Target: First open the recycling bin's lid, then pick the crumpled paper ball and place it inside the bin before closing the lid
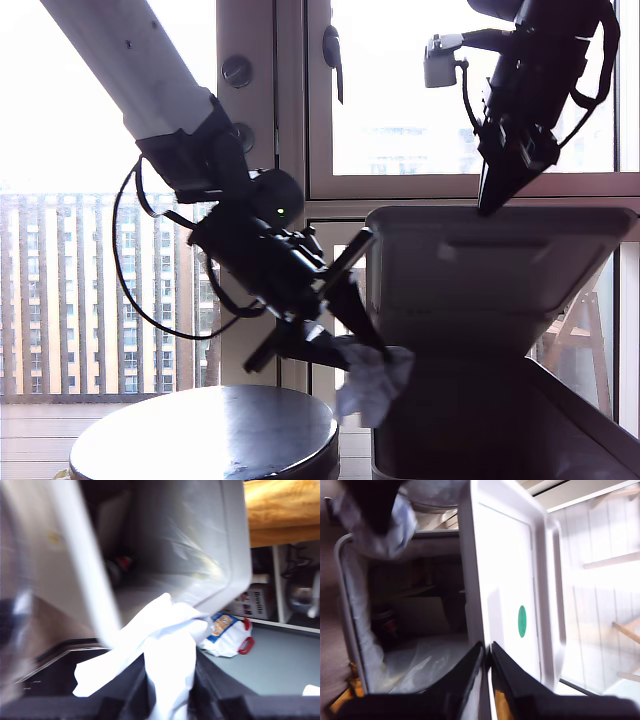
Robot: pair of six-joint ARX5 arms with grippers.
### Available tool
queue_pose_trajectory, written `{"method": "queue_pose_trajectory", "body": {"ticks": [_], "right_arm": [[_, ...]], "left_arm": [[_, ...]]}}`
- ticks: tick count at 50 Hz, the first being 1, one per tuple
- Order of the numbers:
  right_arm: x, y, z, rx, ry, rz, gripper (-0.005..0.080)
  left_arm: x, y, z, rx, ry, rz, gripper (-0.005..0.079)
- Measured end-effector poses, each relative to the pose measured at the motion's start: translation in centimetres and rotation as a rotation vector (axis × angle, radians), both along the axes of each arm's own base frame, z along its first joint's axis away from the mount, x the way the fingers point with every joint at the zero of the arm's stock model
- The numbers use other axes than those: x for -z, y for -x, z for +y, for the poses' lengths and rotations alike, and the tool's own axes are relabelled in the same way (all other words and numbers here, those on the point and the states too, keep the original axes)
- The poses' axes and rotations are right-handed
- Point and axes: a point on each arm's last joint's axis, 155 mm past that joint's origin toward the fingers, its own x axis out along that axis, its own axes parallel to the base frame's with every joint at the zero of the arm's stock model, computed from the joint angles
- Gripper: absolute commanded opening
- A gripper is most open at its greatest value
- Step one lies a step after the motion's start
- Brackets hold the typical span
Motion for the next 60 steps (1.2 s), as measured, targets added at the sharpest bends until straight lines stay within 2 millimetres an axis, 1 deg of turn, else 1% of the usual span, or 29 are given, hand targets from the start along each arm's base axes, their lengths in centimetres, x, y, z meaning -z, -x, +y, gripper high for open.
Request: {"method": "queue_pose_trajectory", "body": {"ticks": [4,8,14,19,22,25,31,36,43,54,55,57,60], "right_arm": [[-0.3,-0.2,0.0,0.0,-0.002,-0.007,-0.0013],[-0.3,-0.2,0.0,0.001,-0.002,-0.007,-0.0013],[-0.3,-0.1,0.0,0.001,0.0,-0.003,-0.0013],[-0.3,-0.1,0.0,0.0,0.0,-0.003,-0.0013],[-0.3,-0.1,0.0,0.001,0.0,-0.003,-0.0013],[-0.3,-0.1,0.0,0.001,0.0,-0.003,-0.0013],[-0.3,-0.1,0.0,0.001,0.0,-0.004,-0.0013],[-0.3,-0.1,0.0,0.001,0.0,-0.003,-0.0013],[-0.3,-0.1,0.0,0.001,0.001,-0.003,-0.0013],[-0.3,-0.1,0.0,0.001,0.0,-0.003,-0.0013],[-0.3,-0.1,0.0,0.001,0.0,-0.003,-0.0013],[-0.3,-0.1,0.0,0.001,0.0,-0.003,-0.0013],[-0.3,-0.1,0.0,0.001,0.0,-0.003,-0.0013]], "left_arm": [[-0.3,-0.6,-0.8,-0.041,0.019,-0.013,-0.0024],[-0.4,-1.4,-1.2,-0.098,0.033,-0.011,-0.0024],[0.2,-1.8,-1.4,-0.165,0.047,-0.009,-0.0024],[1.2,-1.5,-1.3,-0.221,0.055,0.023,-0.0024],[1.4,-1.2,-1.7,-0.247,0.077,0.04,-0.0024],[1.2,-0.9,-2.4,-0.264,0.106,0.052,-0.0024],[0.1,-1.0,-4.5,-0.276,0.176,0.033,-0.0024],[0.1,-0.8,-5.6,-0.297,0.193,0.023,-0.0024],[0.9,-0.5,-6.4,-0.315,0.169,0.0,-0.0024],[1.6,-1.2,-6.5,-0.382,0.125,-0.067,-0.0024],[1.7,-1.2,-6.4,-0.387,0.122,-0.071,-0.0018],[1.7,-1.4,-6.4,-0.398,0.115,-0.081,0.0048],[1.7,-1.5,-6.5,-0.4,0.116,-0.089,0.0299]]}}
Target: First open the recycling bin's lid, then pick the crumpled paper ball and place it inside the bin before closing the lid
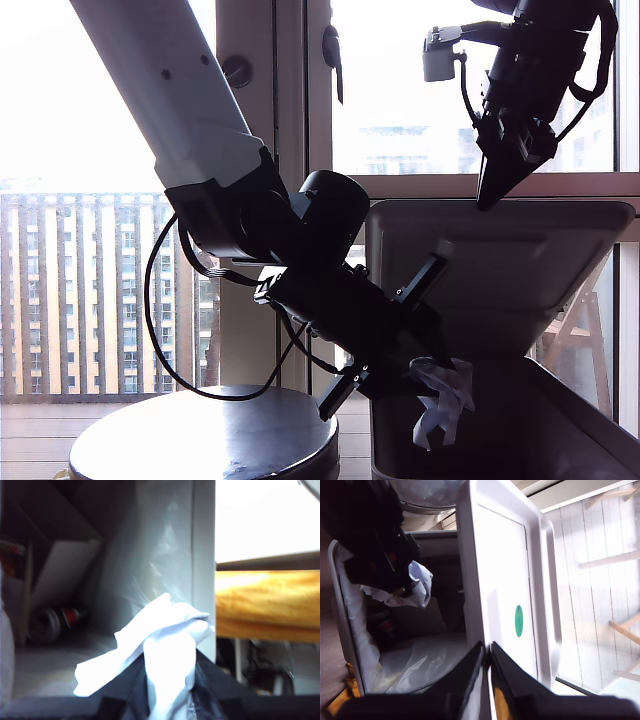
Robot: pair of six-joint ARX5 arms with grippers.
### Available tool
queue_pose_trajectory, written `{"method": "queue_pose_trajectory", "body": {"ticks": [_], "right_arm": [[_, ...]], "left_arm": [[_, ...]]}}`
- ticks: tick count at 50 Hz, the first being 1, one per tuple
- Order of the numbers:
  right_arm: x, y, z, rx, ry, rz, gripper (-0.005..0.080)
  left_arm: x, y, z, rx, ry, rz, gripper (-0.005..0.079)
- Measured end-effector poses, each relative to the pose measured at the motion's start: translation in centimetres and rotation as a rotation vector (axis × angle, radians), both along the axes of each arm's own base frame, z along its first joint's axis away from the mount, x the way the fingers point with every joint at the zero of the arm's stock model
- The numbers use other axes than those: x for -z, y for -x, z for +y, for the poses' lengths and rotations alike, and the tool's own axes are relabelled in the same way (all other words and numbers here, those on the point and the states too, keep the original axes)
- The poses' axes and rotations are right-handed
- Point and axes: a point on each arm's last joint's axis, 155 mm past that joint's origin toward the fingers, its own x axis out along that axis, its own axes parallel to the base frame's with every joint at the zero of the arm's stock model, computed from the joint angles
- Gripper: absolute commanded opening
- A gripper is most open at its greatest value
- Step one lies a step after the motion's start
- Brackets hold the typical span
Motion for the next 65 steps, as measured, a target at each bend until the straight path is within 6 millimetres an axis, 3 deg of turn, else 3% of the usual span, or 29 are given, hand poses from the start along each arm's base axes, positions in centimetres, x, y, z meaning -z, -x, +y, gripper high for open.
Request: {"method": "queue_pose_trajectory", "body": {"ticks": [2,4,44,54,61,65], "right_arm": [[0.0,0.0,0.0,0.0,0.0,0.0,-0.0013],[0.0,0.0,0.0,0.0,0.0,0.0,-0.0013],[0.0,0.0,0.0,0.0,0.0,0.0,-0.0013],[0.0,0.0,0.0,0.0,0.0,0.0,-0.0013],[0.0,0.0,0.0,0.0,0.0,0.0,-0.0013],[0.0,0.0,0.0,0.0,0.0,0.0,-0.0013]], "left_arm": [[-0.1,0.0,-0.1,0.01,0.0,-0.009,0.0456],[-0.2,0.2,-0.3,0.032,-0.001,-0.029,0.0519],[-0.6,1.6,-1.3,0.114,0.023,-0.036,0.0515],[-0.8,2.3,-1.5,0.17,0.034,-0.039,0.0407],[-0.4,3.5,-1.1,0.259,0.036,-0.019,0.0251],[-0.1,4.2,-0.7,0.319,0.032,-0.011,0.0107]]}}
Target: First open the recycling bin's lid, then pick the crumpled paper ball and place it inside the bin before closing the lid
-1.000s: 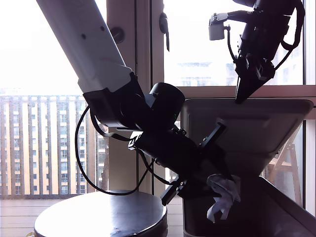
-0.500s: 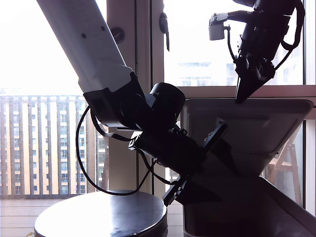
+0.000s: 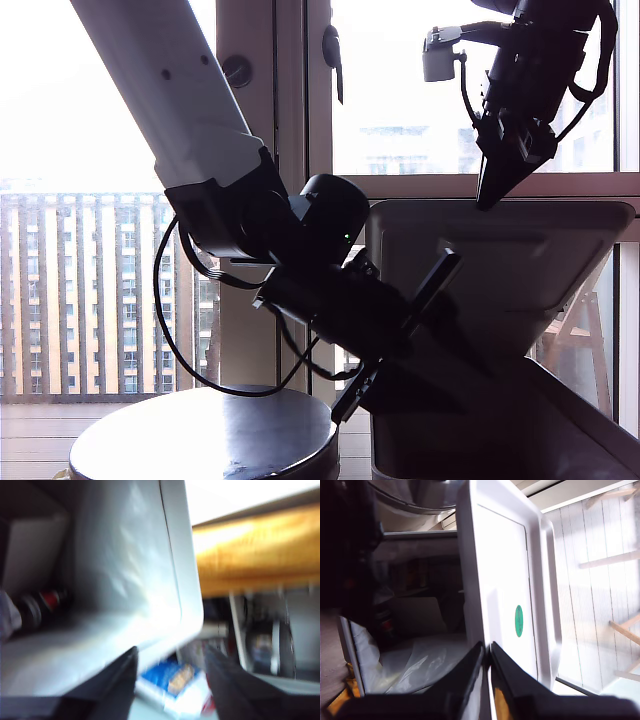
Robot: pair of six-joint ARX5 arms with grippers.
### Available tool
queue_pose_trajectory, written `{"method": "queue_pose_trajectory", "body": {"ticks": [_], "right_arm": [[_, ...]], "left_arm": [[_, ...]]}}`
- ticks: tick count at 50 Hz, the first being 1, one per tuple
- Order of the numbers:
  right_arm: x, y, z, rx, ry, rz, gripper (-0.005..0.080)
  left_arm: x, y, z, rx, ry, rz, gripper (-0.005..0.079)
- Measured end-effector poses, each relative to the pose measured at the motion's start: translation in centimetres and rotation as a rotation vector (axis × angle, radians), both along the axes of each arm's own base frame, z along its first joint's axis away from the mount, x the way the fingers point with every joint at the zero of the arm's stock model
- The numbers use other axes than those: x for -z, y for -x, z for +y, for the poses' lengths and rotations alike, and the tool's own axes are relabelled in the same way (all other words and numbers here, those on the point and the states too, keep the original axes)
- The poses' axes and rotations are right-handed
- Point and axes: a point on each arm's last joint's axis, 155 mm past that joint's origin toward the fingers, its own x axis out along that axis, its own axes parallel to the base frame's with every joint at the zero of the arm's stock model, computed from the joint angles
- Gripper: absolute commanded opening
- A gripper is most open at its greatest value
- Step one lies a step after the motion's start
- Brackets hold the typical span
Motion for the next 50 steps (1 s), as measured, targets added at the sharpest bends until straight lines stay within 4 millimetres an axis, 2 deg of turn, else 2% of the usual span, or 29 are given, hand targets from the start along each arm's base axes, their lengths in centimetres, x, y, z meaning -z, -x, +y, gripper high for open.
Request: {"method": "queue_pose_trajectory", "body": {"ticks": [2,4,11,21,27,33,44,50], "right_arm": [[0.0,0.0,0.0,0.0,0.0,0.0,-0.0013],[0.0,0.0,0.0,0.0,0.0,0.0,-0.0013],[0.0,0.0,0.0,0.0,0.0,0.0,-0.0013],[0.0,0.0,0.0,0.0,0.0,0.0,-0.0013],[0.0,0.0,0.0,-0.001,0.0,0.002,-0.0013],[0.3,0.5,0.2,-0.012,-0.007,0.025,-0.0013],[1.1,1.8,0.2,-0.028,-0.022,0.091,-0.0013],[1.4,2.4,0.6,-0.045,-0.037,0.121,-0.0013]], "left_arm": [[0.1,0.3,0.3,0.027,0.001,0.006,0.0019],[0.2,0.4,0.8,0.049,-0.001,0.012,-0.003],[0.8,-0.6,3.0,0.057,-0.018,0.029,-0.0019],[2.0,-2.4,7.7,0.055,-0.115,0.003,-0.002],[1.4,-3.0,10.9,0.079,-0.214,-0.058,-0.0019],[0.0,-3.4,13.7,0.148,-0.332,-0.189,-0.0019],[-0.6,-2.9,18.2,0.316,-0.635,-0.388,-0.0019],[-0.8,-2.2,18.6,0.388,-0.706,-0.434,-0.0019]]}}
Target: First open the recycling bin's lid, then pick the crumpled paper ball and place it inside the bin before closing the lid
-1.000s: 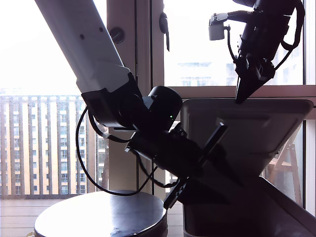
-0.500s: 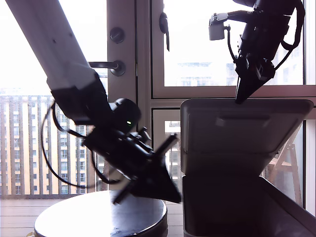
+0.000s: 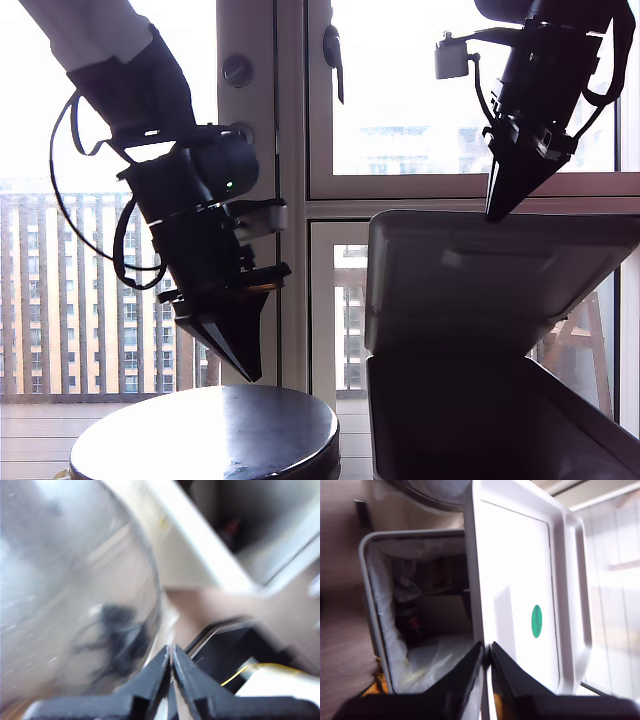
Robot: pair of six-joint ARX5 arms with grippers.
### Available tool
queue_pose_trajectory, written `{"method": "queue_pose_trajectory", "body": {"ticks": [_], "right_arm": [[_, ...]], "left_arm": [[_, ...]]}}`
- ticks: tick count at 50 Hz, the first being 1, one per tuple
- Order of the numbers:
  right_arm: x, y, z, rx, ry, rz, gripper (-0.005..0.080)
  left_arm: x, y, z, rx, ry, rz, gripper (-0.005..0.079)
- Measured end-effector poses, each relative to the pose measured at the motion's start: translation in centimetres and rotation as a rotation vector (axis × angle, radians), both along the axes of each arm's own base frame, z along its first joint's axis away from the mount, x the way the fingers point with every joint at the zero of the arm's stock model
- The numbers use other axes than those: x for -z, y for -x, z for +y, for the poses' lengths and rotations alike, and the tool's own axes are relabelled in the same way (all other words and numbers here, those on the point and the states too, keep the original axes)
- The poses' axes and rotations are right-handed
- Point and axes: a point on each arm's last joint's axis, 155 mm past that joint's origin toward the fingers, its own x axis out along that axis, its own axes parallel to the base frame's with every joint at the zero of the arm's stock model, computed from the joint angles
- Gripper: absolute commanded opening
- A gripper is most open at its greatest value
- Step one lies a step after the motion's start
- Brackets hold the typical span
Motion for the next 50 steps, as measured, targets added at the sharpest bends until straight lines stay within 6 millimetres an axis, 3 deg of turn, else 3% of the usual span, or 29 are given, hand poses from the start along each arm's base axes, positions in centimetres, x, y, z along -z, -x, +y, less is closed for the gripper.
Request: {"method": "queue_pose_trajectory", "body": {"ticks": [8,24,50], "right_arm": [[0.7,0.3,0.0,-0.003,0.006,0.029,-0.0013],[6.5,1.5,0.6,-0.02,0.036,0.223,-0.0013],[12.9,3.0,1.1,-0.016,0.052,0.409,0.0008]], "left_arm": [[-0.2,0.6,-0.2,0.031,-0.02,-0.007,-0.0019],[0.0,1.4,0.4,0.064,-0.059,0.011,-0.0019],[0.4,2.7,1.3,0.063,-0.092,0.069,-0.0019]]}}
